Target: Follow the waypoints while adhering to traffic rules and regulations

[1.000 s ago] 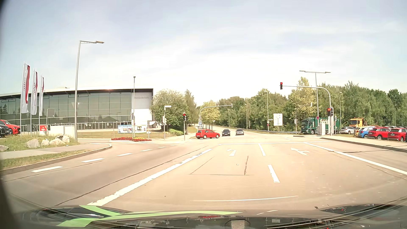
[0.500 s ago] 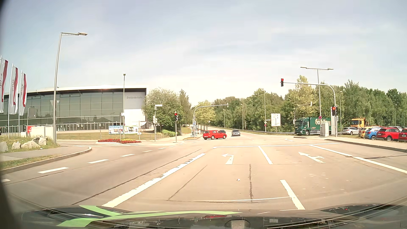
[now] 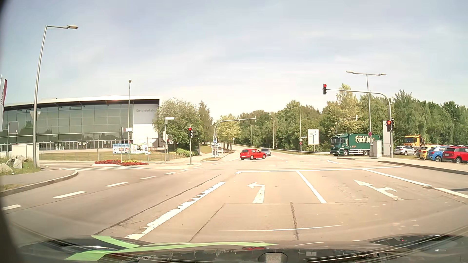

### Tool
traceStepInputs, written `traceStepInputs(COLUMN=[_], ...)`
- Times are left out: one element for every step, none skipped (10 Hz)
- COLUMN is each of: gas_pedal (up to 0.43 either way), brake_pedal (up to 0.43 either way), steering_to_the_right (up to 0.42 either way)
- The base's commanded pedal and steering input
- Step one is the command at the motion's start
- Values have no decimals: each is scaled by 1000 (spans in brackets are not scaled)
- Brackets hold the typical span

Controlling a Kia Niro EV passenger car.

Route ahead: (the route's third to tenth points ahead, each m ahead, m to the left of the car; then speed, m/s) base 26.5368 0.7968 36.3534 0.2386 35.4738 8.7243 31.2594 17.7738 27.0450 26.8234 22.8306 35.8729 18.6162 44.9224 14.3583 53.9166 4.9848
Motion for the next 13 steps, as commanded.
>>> traceStepInputs(gas_pedal=[0,0,0,0,0,0,0,0,0,0,0,0,0], brake_pedal=[91,91,91,91,98,98,98,104,110,122,134,146,165], steering_to_the_right=[41,42,42,40,39,38,38,37,34,30,26,25,25])
